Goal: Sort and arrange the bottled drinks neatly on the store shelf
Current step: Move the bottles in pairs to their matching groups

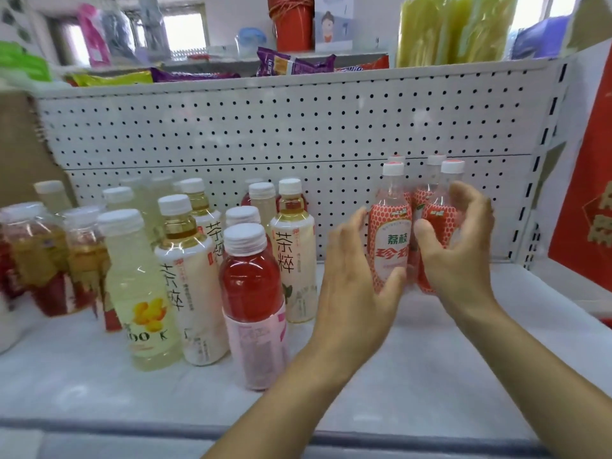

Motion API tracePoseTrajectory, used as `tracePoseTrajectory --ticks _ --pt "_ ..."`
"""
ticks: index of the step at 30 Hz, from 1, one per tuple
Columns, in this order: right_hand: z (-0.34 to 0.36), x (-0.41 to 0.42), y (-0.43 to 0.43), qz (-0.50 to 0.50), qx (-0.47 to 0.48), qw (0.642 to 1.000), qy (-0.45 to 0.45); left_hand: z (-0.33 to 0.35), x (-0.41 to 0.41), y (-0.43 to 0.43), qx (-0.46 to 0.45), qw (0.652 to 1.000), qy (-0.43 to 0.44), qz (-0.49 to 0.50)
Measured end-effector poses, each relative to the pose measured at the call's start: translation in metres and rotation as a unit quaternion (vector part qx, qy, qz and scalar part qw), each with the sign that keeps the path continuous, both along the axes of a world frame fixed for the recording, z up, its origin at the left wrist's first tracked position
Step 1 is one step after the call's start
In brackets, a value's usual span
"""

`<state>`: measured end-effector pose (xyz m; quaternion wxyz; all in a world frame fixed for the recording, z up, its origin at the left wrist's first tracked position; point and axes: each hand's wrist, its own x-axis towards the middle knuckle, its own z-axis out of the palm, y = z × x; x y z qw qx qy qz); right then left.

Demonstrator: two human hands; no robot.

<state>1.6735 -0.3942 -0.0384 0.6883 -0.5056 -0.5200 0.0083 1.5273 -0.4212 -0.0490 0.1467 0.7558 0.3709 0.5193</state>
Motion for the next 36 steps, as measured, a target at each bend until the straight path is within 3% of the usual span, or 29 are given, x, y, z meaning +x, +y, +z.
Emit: tracePoseTrajectory --ticks 4,6,9,13,20,32,34,36 --pt "0.025 -0.048 0.003 0.143 -0.025 0.989 -0.032 0.007 -0.054 -0.027 0.205 0.972 0.021 0.112" --pt "0.031 -0.07 0.009 0.195 -0.078 0.976 -0.059 0.01 -0.077 -0.031 0.254 0.95 0.037 0.18" --pt "0.041 -0.094 0.023 0.238 -0.136 0.959 -0.073 0.015 -0.104 -0.028 0.241 0.941 0.045 0.231" --pt "0.051 -0.114 0.044 0.289 -0.203 0.932 -0.078 0.017 -0.122 -0.025 0.144 0.961 0.086 0.219" --pt "0.045 -0.103 0.043 0.25 -0.177 0.948 -0.091 0.012 -0.131 -0.031 0.056 0.975 0.112 0.186" --pt "0.036 -0.039 -0.004 0.129 -0.164 0.977 -0.048 0.016 -0.1 -0.023 0.011 0.988 0.091 0.124" --pt "0.036 -0.039 -0.006 0.052 -0.135 0.984 -0.106 0.016 -0.091 -0.02 0.011 0.987 0.1 0.124" --pt "0.042 -0.048 -0.02 -0.02 -0.014 0.981 -0.191 0.014 -0.09 -0.02 0.007 0.985 0.114 0.126"
